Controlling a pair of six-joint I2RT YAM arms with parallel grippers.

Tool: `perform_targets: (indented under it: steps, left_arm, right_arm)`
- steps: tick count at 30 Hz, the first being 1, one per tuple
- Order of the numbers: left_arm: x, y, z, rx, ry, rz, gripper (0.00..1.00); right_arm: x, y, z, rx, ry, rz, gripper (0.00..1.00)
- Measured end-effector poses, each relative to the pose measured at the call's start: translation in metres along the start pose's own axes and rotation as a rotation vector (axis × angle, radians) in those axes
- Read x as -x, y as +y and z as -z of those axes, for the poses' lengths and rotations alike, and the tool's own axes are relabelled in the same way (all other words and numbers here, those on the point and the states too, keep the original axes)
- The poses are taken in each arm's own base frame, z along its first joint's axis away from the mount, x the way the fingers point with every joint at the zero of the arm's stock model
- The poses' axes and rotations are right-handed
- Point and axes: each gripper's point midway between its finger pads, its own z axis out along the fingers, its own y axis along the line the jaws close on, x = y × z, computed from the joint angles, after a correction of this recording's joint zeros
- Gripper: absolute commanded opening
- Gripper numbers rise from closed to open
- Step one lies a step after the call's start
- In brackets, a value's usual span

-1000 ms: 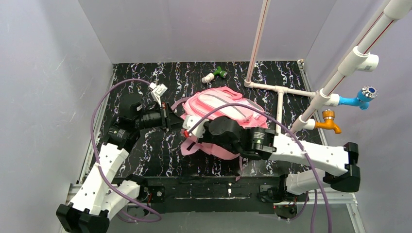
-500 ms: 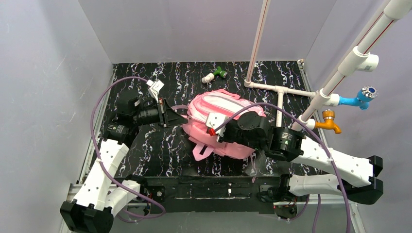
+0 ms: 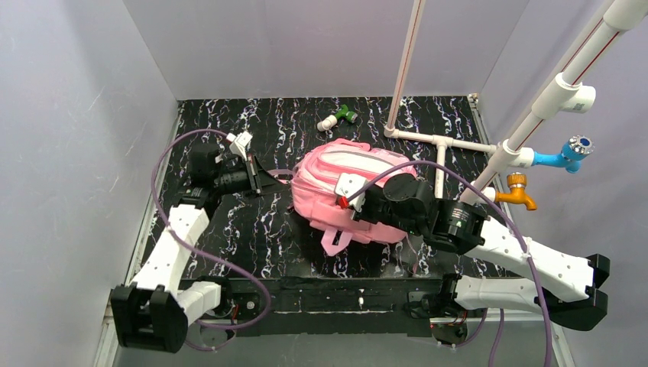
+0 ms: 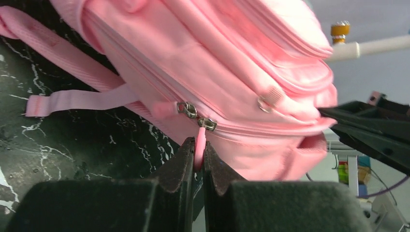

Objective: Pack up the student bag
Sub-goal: Zip the student bag at the center of the board.

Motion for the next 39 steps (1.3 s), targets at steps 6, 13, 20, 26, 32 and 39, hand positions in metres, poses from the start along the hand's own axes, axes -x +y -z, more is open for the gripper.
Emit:
perform_targets:
  steps: [6,13,20,26,32,39]
  left_arm:
    - [0.009,0.040,-0.026,0.054,0.031,0.081,0.00]
    - [0.016,0.050,-0.034,0.065,0.035,0.085,0.01]
    - [0.059,0.104,-0.053,0.248,0.002,0.120,0.60]
    - [0.090,0.124,-0.018,0.498,-0.104,0.018,0.78]
    - [0.111,0.079,0.034,0.588,-0.258,-0.137,0.80]
    - [0.142,0.017,0.069,0.557,-0.391,-0.272,0.80]
  right_arm:
    - [-0.008,-0.006,0.003,-0.022,0.031,-0.003,0.01]
    - [-0.013,-0.003,-0.004,-0.005,0.051,-0.003,0.01]
    - [-0.034,0.025,-0.048,0.084,0.151,-0.081,0.01]
    - [-0.059,0.056,-0.097,0.145,0.241,-0.167,0.01]
    - [-0.066,0.069,-0.156,0.128,0.267,-0.238,0.01]
    - [-0.046,0.065,-0.228,0.065,0.164,-0.324,0.01]
